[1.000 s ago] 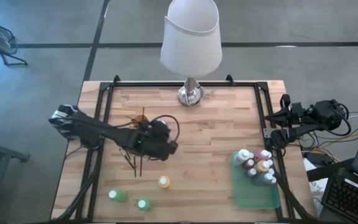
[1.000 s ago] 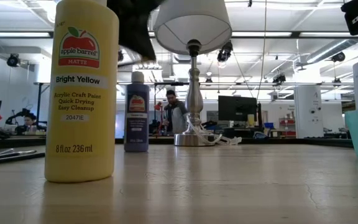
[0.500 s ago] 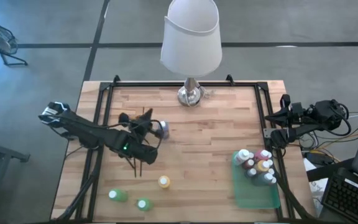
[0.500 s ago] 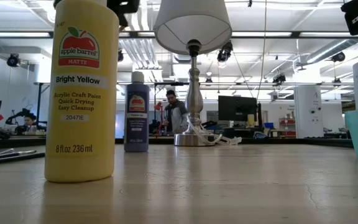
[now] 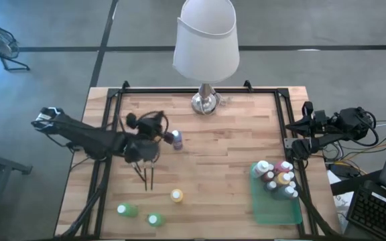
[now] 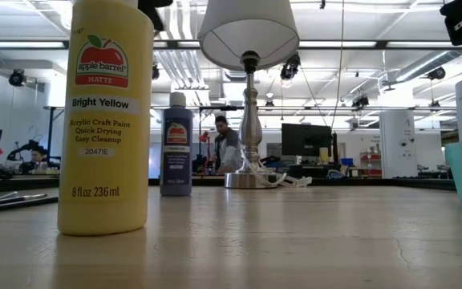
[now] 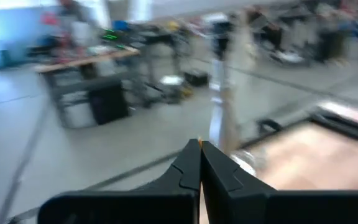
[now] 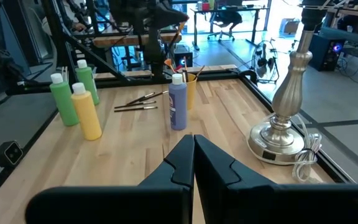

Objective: Pick & Place Paint Supplies
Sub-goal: Put the gold paint brush into the yellow cup

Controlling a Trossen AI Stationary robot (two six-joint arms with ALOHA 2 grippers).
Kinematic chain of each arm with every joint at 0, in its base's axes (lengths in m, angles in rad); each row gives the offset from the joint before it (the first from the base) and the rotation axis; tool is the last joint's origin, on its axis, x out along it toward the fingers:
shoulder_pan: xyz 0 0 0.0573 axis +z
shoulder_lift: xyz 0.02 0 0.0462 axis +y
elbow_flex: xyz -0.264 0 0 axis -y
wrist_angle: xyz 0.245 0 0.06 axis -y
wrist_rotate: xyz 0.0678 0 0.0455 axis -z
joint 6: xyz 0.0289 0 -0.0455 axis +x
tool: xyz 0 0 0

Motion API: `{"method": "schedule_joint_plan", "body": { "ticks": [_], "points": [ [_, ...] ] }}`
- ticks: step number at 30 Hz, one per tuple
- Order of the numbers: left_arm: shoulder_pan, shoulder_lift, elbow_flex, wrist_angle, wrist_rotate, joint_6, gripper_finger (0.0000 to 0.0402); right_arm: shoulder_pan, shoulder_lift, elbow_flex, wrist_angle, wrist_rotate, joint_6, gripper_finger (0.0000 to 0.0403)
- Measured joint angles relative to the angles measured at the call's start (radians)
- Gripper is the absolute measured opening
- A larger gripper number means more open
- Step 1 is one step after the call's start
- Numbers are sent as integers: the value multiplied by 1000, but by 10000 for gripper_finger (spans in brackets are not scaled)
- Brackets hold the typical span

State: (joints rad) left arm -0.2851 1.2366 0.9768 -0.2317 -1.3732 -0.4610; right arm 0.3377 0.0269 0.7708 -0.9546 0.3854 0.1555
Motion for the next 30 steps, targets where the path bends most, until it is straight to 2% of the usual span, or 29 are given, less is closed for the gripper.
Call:
{"method": "schedule_joint_plan", "body": {
  "ticks": [7,9,11,13,16,18,20,26,30],
  "points": [
    [54,-5,-65,743,384,707,1,0,0,0,0,0,0,8],
    [52,-42,-98,882,387,856,1,0,0,0,0,0,0,8],
    [56,-91,-143,948,322,944,1,0,0,0,0,0,0,8],
    [71,-142,-195,965,321,966,1,0,0,0,0,0,0,8],
    [91,-224,-286,978,430,903,1,0,0,0,0,0,0,8],
    [115,-269,-352,1035,480,878,1,0,0,0,0,0,0,8],
    [140,-299,-429,1122,487,869,1,0,0,0,0,0,0,8],
    [189,-319,-635,1392,536,816,0,0,0,0,0,0,0,8],
    [210,-318,-703,1409,544,717,0,0,0,0,0,0,0,8]
  ]
}}
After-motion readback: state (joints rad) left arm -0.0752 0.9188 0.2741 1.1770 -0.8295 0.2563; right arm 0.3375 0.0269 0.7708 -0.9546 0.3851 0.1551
